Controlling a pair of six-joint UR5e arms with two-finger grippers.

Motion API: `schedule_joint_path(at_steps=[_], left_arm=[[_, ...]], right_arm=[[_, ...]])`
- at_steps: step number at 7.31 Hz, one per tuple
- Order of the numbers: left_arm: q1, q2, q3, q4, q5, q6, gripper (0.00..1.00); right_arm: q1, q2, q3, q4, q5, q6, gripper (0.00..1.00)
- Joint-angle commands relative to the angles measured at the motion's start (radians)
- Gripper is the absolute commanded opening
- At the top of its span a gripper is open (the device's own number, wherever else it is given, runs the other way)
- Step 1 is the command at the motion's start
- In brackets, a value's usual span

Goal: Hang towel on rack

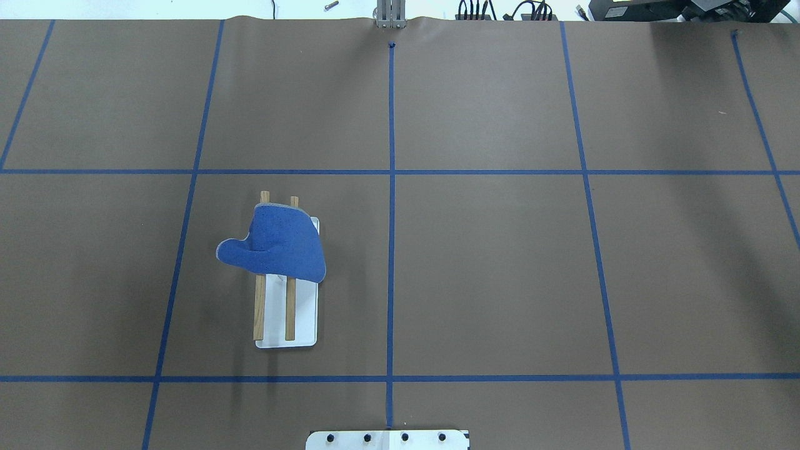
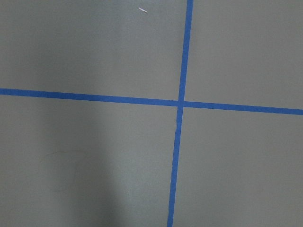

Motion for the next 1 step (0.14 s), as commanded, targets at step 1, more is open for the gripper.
schedule_joint_path(at_steps=[1], left_arm=[[0.000,0.005,0.000,-0.040,-0.001,-0.024,0.98]], right_arm=[[0.000,-0.002,0.002,0.000,0.000,0.000,1.00]])
